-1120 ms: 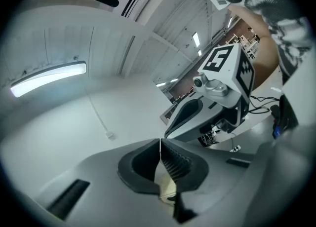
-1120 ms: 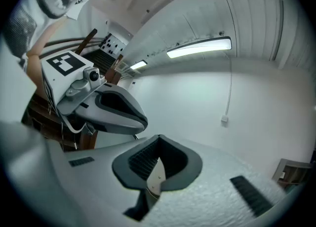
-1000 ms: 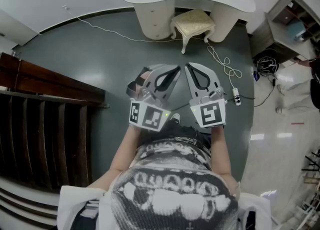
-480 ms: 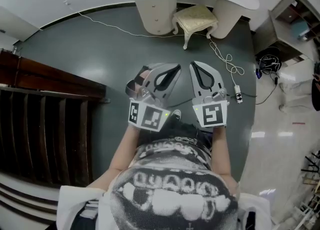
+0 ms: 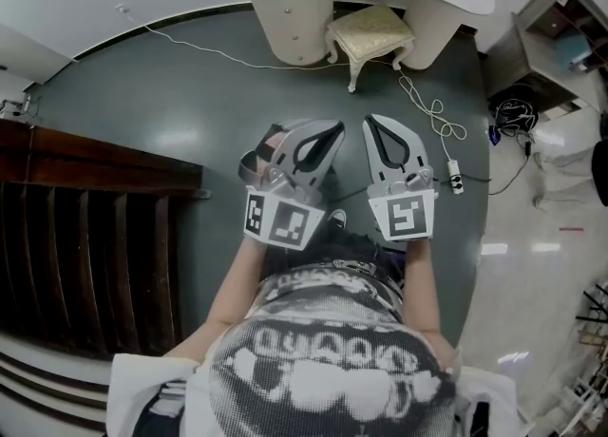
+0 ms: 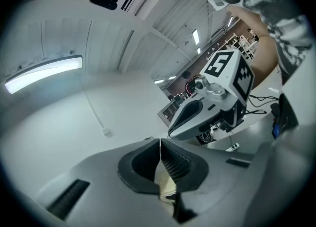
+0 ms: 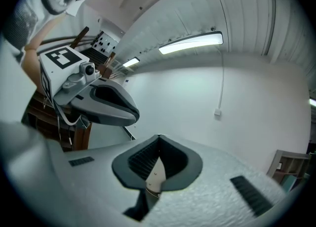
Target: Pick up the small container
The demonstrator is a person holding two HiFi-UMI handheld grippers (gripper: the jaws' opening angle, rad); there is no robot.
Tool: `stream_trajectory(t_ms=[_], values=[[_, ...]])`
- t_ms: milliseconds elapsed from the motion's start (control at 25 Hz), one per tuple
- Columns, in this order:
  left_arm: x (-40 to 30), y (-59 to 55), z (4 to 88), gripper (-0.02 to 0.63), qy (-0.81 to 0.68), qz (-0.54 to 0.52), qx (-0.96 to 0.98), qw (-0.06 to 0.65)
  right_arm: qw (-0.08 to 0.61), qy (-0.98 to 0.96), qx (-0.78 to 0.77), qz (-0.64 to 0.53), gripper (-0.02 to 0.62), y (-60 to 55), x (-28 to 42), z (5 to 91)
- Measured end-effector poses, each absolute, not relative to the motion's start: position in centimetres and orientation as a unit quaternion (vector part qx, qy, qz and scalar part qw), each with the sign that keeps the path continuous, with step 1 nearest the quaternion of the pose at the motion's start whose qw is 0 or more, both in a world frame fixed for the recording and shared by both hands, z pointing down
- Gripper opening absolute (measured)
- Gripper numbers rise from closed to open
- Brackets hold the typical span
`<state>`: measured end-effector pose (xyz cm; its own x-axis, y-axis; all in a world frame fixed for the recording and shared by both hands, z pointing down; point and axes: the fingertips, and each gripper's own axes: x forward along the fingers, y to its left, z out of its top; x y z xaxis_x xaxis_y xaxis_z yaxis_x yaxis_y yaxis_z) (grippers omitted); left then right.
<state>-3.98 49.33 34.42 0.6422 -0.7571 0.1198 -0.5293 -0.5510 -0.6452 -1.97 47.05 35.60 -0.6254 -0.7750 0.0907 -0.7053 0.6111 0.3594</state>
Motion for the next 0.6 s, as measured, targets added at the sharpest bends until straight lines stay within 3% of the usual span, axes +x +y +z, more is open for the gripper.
stream_trajectory(t_ms=[600], values=[[-4.5, 32.2, 35.6, 0.005, 0.344, -0.191, -0.876, 0.278, 0.140, -0.880, 0.437, -0.123, 0.000, 30.6, -2.5, 37.0]])
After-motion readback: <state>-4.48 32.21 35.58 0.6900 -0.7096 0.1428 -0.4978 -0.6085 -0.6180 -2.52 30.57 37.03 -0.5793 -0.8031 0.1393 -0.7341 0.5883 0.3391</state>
